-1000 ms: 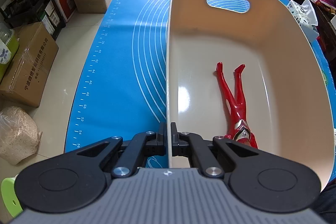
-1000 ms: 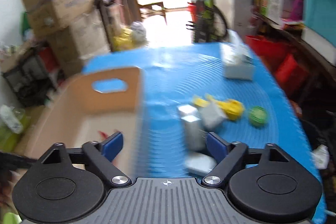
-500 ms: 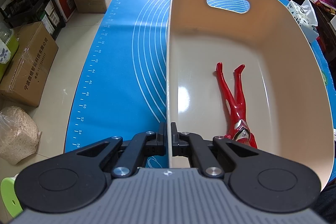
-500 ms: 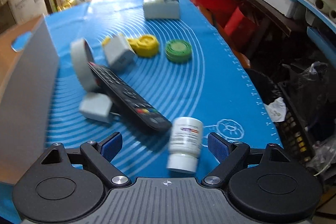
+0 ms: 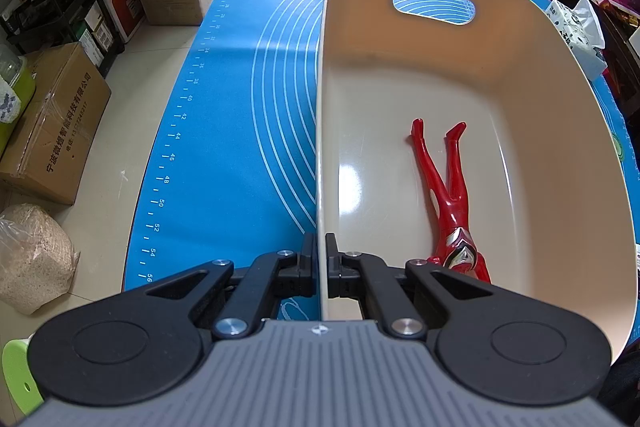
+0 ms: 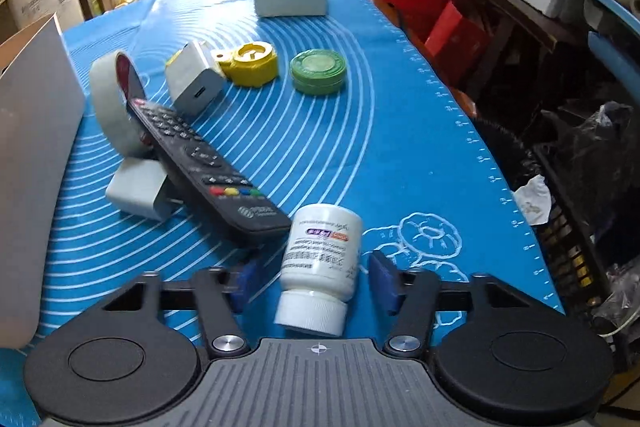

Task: Organize rigid objects
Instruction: 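Grasp the white pill bottle with the right tool, then carry the pill bottle into the basket and open the right tool, then grasp the clear tape roll with the right tool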

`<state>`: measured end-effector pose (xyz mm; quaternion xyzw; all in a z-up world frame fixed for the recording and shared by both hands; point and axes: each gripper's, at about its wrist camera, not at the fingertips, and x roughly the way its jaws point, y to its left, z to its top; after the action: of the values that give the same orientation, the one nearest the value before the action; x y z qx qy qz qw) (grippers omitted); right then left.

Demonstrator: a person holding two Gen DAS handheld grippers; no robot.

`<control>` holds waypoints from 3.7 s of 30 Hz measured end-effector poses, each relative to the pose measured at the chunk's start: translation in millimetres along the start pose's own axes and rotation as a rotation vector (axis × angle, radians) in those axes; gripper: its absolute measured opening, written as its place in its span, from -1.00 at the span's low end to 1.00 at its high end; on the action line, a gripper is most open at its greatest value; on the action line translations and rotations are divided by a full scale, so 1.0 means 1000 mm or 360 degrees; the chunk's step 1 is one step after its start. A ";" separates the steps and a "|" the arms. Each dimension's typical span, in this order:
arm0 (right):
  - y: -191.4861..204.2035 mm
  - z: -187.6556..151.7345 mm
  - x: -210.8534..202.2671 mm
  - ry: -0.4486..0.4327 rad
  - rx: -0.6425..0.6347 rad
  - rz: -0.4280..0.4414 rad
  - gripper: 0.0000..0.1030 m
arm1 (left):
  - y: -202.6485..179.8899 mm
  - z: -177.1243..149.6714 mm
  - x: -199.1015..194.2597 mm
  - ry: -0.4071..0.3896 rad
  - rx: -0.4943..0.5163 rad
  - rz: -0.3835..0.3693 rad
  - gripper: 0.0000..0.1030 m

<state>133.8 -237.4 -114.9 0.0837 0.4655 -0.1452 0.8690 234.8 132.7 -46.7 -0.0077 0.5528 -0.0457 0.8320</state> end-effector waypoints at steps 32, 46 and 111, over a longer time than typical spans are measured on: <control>0.130 0.072 -0.116 -0.0536 -0.0318 0.0395 -0.12 | -0.001 0.001 0.000 0.0001 0.0002 0.0002 -0.92; 0.225 0.064 -0.081 -0.0383 -0.0408 0.0578 -0.12 | 0.002 0.000 0.000 -0.0002 0.0012 -0.0006 -0.92; 0.139 0.094 0.005 -0.0187 -0.0499 0.0144 -0.41 | -0.001 0.001 0.000 0.0000 0.0012 0.0000 -0.92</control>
<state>256.6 -134.1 -65.8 -0.0407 0.4266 -0.0363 0.9028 236.0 131.7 -46.4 -0.0046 0.5526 -0.0478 0.8321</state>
